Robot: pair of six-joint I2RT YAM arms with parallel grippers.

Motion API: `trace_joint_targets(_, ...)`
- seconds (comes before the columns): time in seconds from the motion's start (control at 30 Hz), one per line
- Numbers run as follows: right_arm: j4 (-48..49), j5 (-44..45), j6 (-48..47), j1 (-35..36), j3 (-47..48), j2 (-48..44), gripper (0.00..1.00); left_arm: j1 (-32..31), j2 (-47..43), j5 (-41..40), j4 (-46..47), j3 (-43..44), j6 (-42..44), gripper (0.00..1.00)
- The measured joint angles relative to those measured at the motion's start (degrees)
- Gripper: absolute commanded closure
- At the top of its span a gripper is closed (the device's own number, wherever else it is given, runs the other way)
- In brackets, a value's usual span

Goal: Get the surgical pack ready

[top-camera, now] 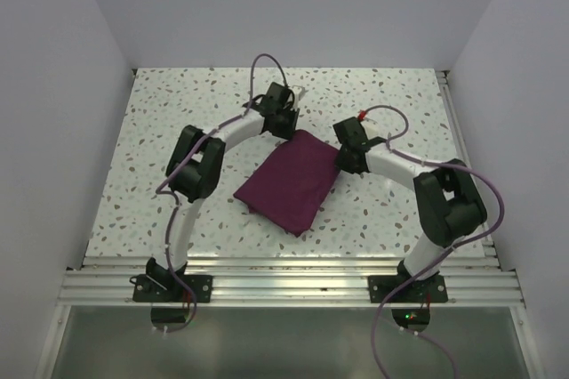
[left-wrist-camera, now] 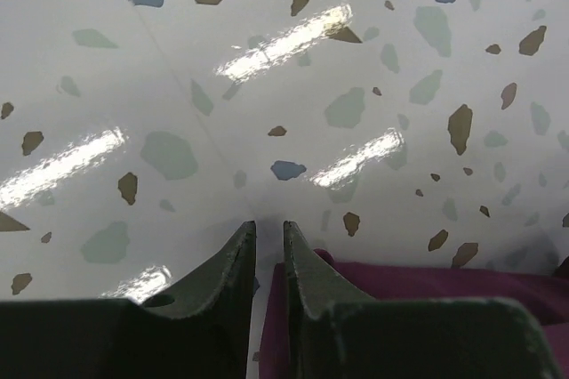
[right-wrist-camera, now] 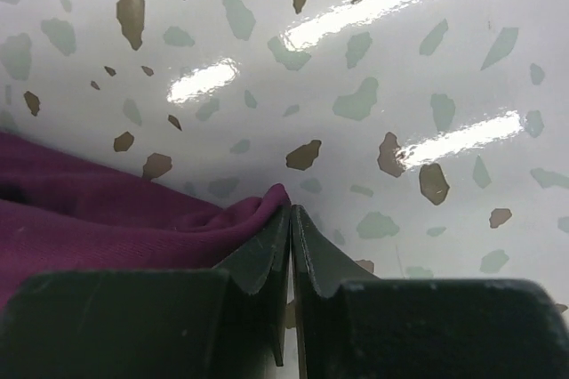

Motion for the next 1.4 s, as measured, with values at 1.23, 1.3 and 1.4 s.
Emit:
trace_joint_targets(1.23, -2.7, 1.3, 9.2, 10.3, -7.1, -5.4, 0.92, -0.6, -12.1, -6.9, 3.0, -19.6, -1.8, 0.8)
trace_joint_targets(1.3, -3.5, 1.5, 10.3, 10.5, -7.6, -6.0, 0.9, 0.3, -12.8, -6.2, 3.9, -20.8, -1.9, 0.8)
trace_joint_targets(1.4, -3.7, 1.5, 12.5, 11.4, -11.2, -9.3, 0.82, 2.2, -14.8, -6.2, 3.7, -23.5, -2.1, 0.8)
